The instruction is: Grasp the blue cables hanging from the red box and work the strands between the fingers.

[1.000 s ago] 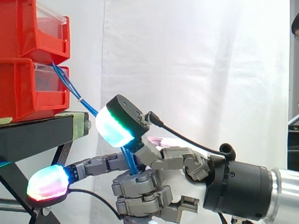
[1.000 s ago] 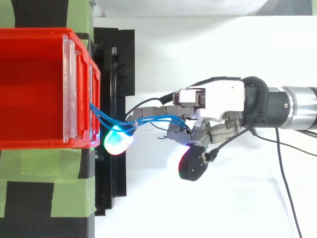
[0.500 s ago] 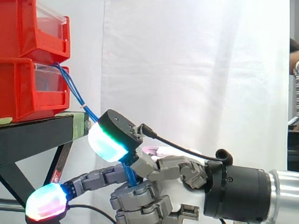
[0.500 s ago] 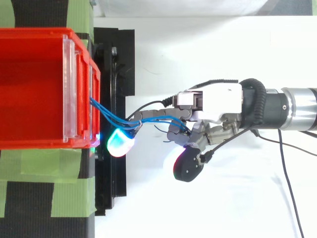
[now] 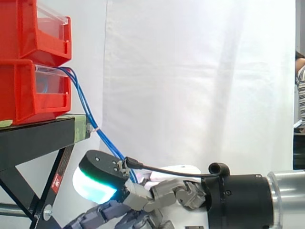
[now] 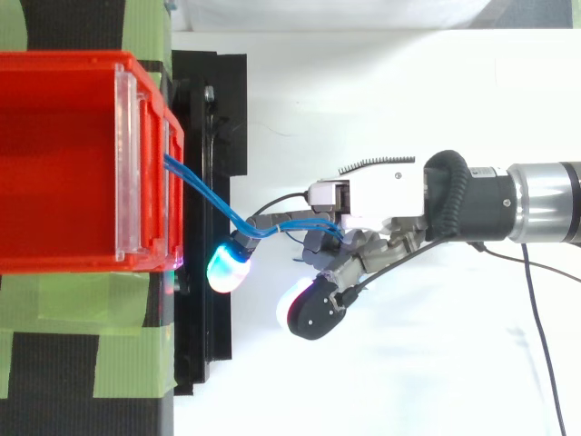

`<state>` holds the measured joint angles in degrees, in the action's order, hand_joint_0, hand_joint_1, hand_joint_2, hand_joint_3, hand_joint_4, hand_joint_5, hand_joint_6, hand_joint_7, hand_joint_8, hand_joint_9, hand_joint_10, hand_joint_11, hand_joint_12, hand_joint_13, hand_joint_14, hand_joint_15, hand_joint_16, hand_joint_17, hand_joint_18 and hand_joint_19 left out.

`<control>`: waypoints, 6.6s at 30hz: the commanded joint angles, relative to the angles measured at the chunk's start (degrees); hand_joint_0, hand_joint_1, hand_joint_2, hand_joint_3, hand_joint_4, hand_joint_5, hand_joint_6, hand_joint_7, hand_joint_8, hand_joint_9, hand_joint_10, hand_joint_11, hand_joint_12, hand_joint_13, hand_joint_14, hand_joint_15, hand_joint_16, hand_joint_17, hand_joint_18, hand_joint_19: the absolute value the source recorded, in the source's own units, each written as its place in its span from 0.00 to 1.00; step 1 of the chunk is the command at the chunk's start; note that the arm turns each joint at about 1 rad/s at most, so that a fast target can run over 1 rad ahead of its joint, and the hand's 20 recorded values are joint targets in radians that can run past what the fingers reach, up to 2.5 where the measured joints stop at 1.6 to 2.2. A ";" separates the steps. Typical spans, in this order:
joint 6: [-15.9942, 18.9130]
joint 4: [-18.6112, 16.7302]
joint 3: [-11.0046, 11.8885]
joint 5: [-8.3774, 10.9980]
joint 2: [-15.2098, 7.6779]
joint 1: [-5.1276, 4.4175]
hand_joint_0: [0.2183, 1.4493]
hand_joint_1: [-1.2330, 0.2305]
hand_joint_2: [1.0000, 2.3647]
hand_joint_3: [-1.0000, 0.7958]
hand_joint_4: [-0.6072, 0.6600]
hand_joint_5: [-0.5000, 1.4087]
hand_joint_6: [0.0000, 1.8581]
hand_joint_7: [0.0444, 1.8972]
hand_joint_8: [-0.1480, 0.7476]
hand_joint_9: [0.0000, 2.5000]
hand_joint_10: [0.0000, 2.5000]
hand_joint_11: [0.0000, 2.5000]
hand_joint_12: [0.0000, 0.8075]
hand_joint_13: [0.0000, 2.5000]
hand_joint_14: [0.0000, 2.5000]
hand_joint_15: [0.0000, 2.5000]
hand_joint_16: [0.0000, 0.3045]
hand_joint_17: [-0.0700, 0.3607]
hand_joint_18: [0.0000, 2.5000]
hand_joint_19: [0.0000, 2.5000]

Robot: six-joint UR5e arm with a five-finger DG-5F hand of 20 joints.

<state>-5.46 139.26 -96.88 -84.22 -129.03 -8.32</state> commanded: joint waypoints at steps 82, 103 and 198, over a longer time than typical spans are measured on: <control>-0.08 1.54 0.12 0.11 0.00 -0.12 0.43 0.49 0.00 0.00 0.78 0.32 0.01 0.48 0.70 0.52 1.00 1.00 0.74 0.70 1.00 0.62 0.75 0.56 0.98 0.34; -0.08 1.54 0.12 0.11 0.00 -0.12 0.43 0.49 0.00 0.00 0.75 0.31 0.01 0.50 0.70 0.52 1.00 1.00 0.74 0.70 1.00 0.62 0.75 0.56 0.98 0.34; -2.36 14.64 5.21 0.64 12.31 3.66 0.44 0.48 0.00 0.00 0.64 0.34 0.16 0.62 0.70 0.52 1.00 1.00 0.74 0.70 1.00 0.62 0.75 0.56 0.98 0.34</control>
<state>-7.91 153.61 -91.67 -84.49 -116.78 -4.64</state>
